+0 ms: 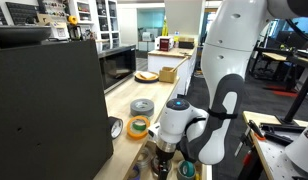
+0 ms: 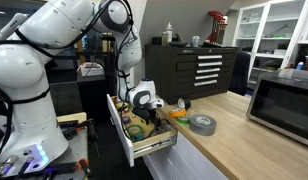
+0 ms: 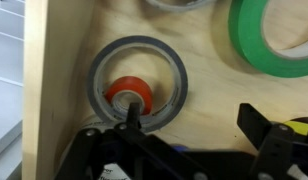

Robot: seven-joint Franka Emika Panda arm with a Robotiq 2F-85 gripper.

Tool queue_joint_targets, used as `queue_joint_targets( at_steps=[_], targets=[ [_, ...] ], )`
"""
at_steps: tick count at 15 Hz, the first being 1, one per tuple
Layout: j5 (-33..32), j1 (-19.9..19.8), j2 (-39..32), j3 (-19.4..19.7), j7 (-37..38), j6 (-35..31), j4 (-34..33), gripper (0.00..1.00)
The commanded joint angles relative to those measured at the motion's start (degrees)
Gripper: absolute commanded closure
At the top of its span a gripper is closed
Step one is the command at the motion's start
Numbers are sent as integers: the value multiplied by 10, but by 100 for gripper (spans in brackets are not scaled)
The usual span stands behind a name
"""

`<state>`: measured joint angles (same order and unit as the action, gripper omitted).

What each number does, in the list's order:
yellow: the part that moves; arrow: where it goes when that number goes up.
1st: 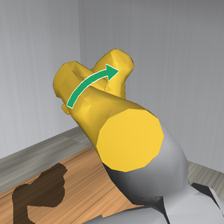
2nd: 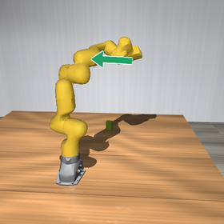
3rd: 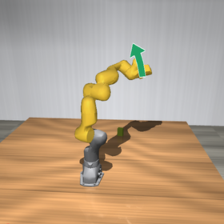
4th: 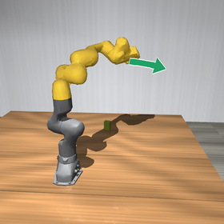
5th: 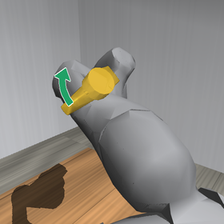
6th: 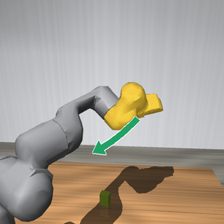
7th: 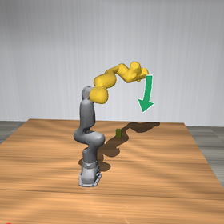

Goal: Remove the black masking tape from the open drawer and put it on the counter

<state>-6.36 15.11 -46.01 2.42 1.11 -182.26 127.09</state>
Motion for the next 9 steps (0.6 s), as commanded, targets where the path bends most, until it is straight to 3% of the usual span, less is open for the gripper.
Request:
queue_joint_targets(
  at_steps=[1,9],
  targets=[
    [23,-15,-13,-22,3,-7,-4,0],
    [39,-33,-31,-34,0,-23,0,0]
  ],
)
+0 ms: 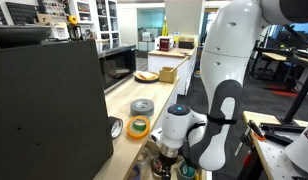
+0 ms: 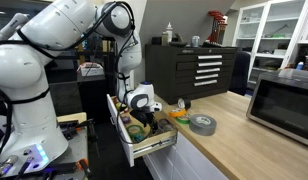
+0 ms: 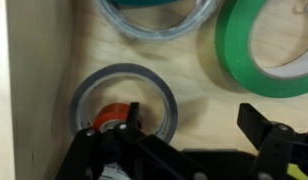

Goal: Remove the black masking tape from the open drawer and put it on the counter

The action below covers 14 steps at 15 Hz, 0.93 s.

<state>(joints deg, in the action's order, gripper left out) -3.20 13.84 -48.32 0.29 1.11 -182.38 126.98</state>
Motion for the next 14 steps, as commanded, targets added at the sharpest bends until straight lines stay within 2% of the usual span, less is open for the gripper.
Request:
queue_joint_targets(
  at_steps=[1,3,4,5,14],
  targets=[
    [8,-25,-11,-14,-1,-26,2,0],
    [7,-37,-15,-19,-4,-31,2,0],
    [7,-42,-16,-21,-5,-33,3,25],
    [5,-47,-18,-24,-7,-35,2,26],
    [2,-75,-19,-39,-11,-56,7,86]
  ],
)
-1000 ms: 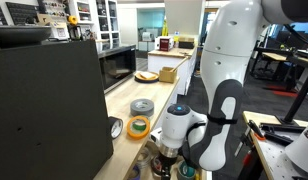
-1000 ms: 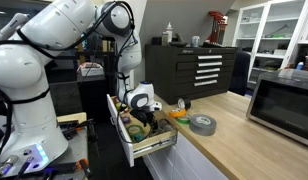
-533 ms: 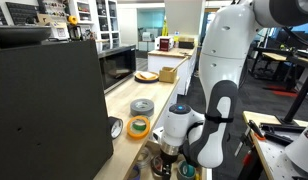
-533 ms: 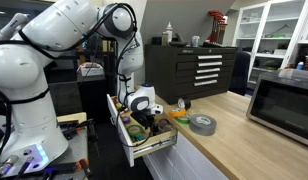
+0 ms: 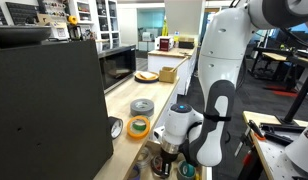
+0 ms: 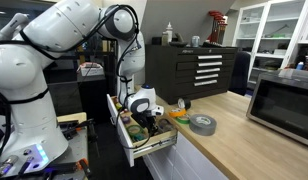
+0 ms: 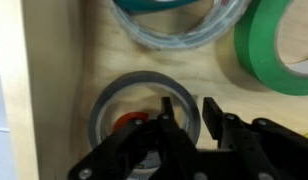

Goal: Remove the black masking tape from the open drawer and put it on the counter

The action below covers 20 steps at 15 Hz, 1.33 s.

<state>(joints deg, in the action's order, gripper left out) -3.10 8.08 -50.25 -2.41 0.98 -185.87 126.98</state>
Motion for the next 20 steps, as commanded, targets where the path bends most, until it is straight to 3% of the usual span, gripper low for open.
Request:
queue_joint_targets(
  at_steps=[1,4,6,15,20],
  targets=[
    [1,-19,1,-14,-10,-23,8,92],
    [1,-25,6,-18,-10,-32,13,99],
    [1,-29,9,-22,-9,-38,17,95],
    [6,-19,70,-48,-1,-1,64,96],
    [13,10,132,-39,5,20,103,96]
  ],
)
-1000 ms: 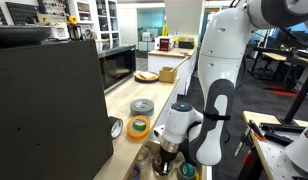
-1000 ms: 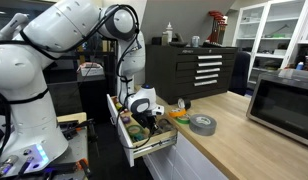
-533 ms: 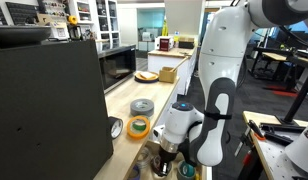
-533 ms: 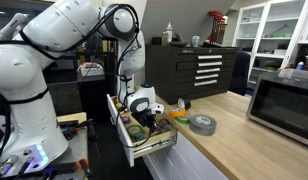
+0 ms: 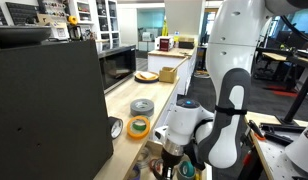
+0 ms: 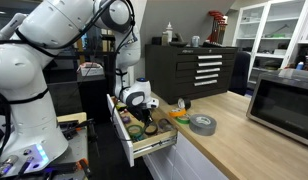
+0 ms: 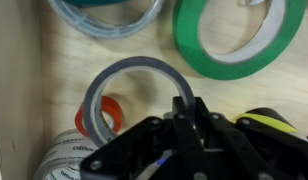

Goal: Remove the black masking tape from the open drawer and put it on the counter

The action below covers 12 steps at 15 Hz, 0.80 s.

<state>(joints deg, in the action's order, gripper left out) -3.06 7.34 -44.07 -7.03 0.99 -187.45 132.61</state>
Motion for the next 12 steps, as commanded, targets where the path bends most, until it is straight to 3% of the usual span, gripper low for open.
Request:
queue_joint_targets(
  at_steps=[1,5,12],
  targets=[
    [13,22,86,9,6,45,54,96],
    [12,33,152,12,9,118,61,96],
    [-29,66,241,69,23,262,23,96]
  ],
)
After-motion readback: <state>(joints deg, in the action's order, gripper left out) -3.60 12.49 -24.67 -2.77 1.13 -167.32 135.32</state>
